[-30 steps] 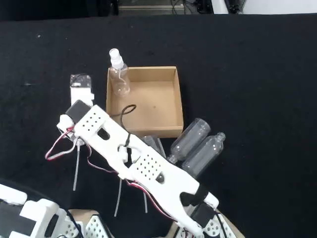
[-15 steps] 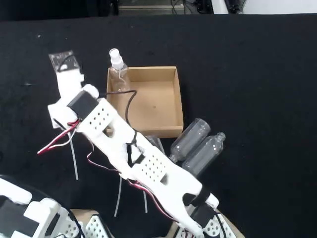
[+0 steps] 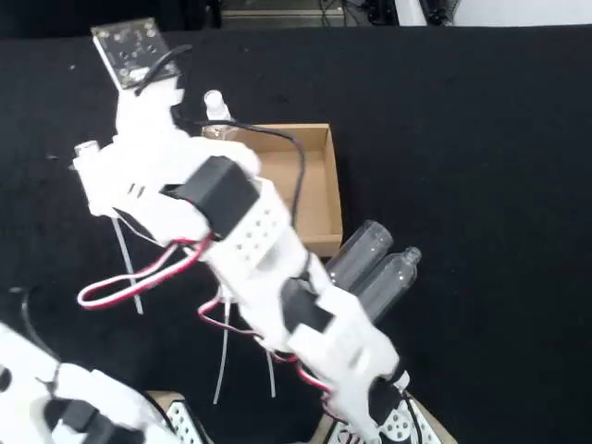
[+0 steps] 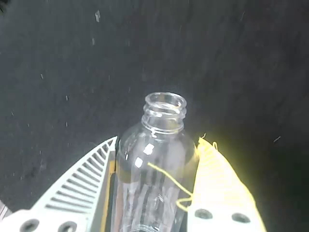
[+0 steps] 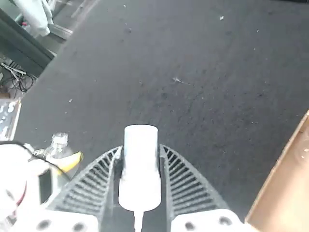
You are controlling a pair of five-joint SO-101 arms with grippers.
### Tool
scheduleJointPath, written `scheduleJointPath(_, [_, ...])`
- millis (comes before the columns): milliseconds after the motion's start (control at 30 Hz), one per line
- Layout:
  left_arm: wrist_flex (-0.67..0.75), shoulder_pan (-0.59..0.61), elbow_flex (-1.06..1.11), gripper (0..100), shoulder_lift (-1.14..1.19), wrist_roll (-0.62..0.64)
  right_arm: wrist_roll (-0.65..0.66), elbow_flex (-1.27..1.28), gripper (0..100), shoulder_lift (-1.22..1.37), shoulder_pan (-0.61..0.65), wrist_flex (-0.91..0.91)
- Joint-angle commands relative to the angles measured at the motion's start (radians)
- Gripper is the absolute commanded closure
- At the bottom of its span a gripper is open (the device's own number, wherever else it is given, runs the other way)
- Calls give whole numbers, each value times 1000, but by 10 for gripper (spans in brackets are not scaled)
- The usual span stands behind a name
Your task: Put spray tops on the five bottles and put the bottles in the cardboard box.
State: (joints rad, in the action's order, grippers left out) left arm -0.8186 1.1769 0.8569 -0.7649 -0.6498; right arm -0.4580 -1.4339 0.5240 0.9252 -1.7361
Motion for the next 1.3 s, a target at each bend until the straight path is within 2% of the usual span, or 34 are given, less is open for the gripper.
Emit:
scheduleJointPath(0, [-115, -130, -19, 971, -187, 117, 12, 219, 988, -278, -38, -31])
scheduleJointPath(167, [-201, -305, -18, 971, -416, 319, 23, 467, 988, -549, -147, -17])
scheduleJointPath(267, [-252, -443, -16, 971, -586, 400, 92, 561, 988, -687, -219, -17])
scheduleJointPath(500, [-253, -846, -19, 971, -845, 532, 253, 711, 987, -914, -417, 28])
scheduleJointPath(633, [-160, -1063, 7, 971, -855, 574, 259, 756, 987, -978, -522, 28])
scheduleJointPath(800, [38, -1299, 139, 970, -865, 608, 250, 766, 988, -1049, -618, 87])
scheduleJointPath(900, [192, -1392, 262, 970, -867, 608, 250, 766, 988, -1104, -611, 120])
scheduleJointPath(1033, [370, -1455, 401, 970, -907, 608, 250, 802, 988, -1136, -611, 180])
scheduleJointPath(1133, [430, -1478, 476, 970, -980, 608, 250, 885, 988, -1142, -611, 244])
scheduleJointPath(1267, [431, -1483, 550, 970, -1074, 608, 250, 1046, 988, -1228, -588, 371])
